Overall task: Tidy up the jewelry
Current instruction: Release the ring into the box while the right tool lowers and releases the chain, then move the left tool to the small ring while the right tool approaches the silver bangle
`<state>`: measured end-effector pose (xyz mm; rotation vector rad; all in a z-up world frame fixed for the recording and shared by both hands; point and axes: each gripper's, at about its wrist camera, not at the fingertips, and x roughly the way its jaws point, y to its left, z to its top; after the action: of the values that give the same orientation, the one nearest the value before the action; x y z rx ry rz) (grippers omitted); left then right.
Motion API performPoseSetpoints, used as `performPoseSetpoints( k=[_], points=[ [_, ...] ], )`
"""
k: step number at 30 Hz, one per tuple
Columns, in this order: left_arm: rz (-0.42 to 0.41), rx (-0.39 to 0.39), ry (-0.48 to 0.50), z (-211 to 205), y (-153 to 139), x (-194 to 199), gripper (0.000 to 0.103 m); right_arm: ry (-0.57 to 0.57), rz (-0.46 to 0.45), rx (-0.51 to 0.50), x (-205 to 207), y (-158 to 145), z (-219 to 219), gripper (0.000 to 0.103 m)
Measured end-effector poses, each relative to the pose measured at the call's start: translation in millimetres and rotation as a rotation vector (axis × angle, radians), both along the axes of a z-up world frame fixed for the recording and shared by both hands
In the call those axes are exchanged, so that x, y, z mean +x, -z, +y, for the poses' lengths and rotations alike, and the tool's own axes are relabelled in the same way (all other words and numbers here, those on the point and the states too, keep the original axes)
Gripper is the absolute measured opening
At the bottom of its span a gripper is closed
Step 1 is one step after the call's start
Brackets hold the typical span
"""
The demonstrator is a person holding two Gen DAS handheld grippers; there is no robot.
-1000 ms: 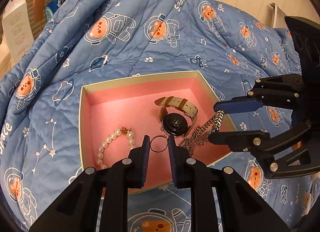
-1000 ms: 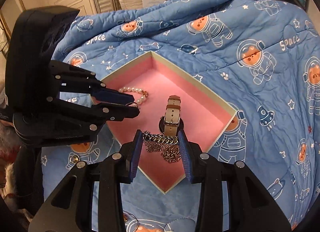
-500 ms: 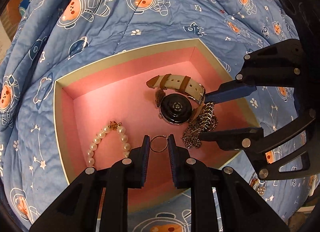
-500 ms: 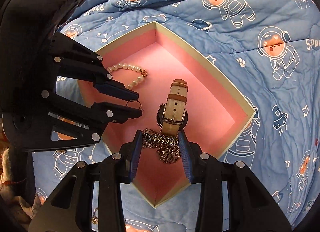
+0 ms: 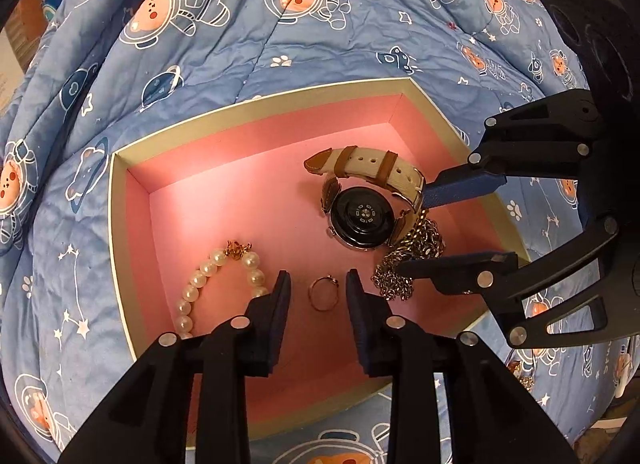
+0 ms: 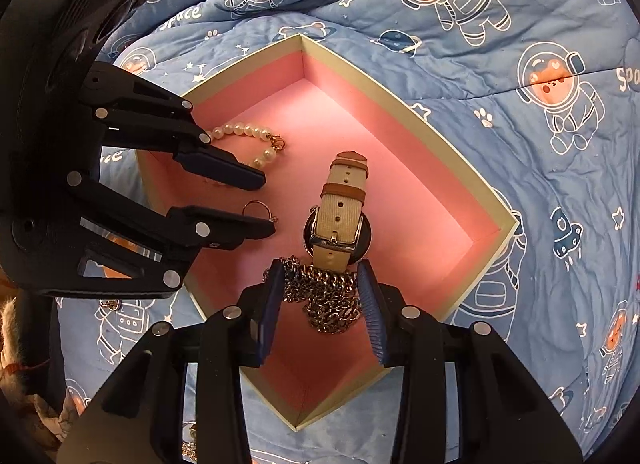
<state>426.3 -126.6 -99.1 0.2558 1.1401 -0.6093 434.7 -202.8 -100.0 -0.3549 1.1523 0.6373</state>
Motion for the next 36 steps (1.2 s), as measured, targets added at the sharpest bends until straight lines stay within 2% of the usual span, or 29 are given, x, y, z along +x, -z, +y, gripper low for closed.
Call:
performPoseSetpoints(
  k=[3,5,6,8,11,13,17,20,22,26,36],
  points=[
    [-0.009,-0.029,-0.007,2,-6,-2,0.035,0.002,-0.002,0.004,-1,-2,-1,0.039],
    [-0.019,-0.043,-0.003,2,-12,-4,0.042,0.006,-0.006,0.016,-1,-4,-1,0.041],
    [-0.030,-0.047,-0.004,3,-15,-5,0.045,0.005,-0.014,0.019,-2,-6,-1,0.052],
    [-0.046,-0.061,-0.011,6,-20,-7,0.053,0.003,-0.053,0.027,-8,-13,-4,0.066],
    [-0.075,-0.086,-0.031,13,-29,-10,0.065,0.009,-0.086,0.050,-15,-21,-7,0.066],
    [-0.094,-0.090,-0.057,21,-33,-14,0.069,0.019,-0.106,0.061,-20,-27,-11,0.066],
    [-0.120,-0.153,-0.114,37,-45,-28,0.080,0.046,-0.162,0.100,-36,-37,-20,0.077],
    [-0.177,-0.191,-0.131,45,-56,-49,0.090,0.097,-0.183,0.150,-49,-42,-28,0.078],
    [-0.208,-0.214,-0.154,51,-60,-63,0.091,0.136,-0.190,0.179,-57,-44,-35,0.078],
    [-0.218,-0.252,-0.213,65,-55,-91,0.091,0.202,-0.206,0.199,-79,-45,-47,0.079],
    [-0.238,-0.253,-0.337,92,-27,-155,0.091,0.278,-0.216,0.226,-141,-27,-61,0.079]
  ],
)
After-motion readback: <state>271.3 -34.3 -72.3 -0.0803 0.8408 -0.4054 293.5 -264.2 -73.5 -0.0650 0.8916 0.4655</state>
